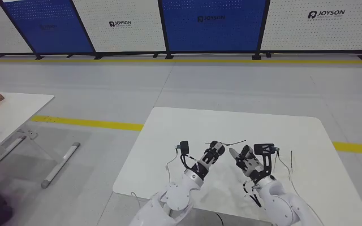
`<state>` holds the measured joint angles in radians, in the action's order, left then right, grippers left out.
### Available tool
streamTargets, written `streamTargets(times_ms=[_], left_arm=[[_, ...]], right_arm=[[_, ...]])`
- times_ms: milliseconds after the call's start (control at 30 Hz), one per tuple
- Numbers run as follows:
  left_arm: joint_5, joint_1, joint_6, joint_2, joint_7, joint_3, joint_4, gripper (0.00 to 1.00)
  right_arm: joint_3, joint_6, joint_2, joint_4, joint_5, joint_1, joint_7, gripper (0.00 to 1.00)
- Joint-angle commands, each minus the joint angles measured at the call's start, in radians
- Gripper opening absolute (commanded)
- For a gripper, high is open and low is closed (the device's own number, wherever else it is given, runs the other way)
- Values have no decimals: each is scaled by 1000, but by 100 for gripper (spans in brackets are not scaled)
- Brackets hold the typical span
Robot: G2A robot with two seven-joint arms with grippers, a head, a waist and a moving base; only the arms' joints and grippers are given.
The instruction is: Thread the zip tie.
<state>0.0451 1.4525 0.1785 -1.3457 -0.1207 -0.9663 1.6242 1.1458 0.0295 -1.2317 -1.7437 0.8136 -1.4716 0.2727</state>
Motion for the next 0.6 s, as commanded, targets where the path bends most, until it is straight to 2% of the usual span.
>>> streamTargets(times_ms=[0, 200, 400, 567], left_arm=[[-2, -2, -2, -1, 1, 3, -1, 0], [-5, -5, -7, -4, 1, 8, -4, 0], [-9, -5, -14, -6, 4, 10, -5, 0], [-13, -1, -12, -6, 10, 11, -6, 0]], right_arm=[[0, 4, 0, -1, 4, 1, 8, 44], [-6, 18, 0, -8, 16, 2, 22, 45], [-5, 22, -1, -16, 20, 4, 25, 39], [-10, 21, -3, -16, 27, 7, 27, 38]])
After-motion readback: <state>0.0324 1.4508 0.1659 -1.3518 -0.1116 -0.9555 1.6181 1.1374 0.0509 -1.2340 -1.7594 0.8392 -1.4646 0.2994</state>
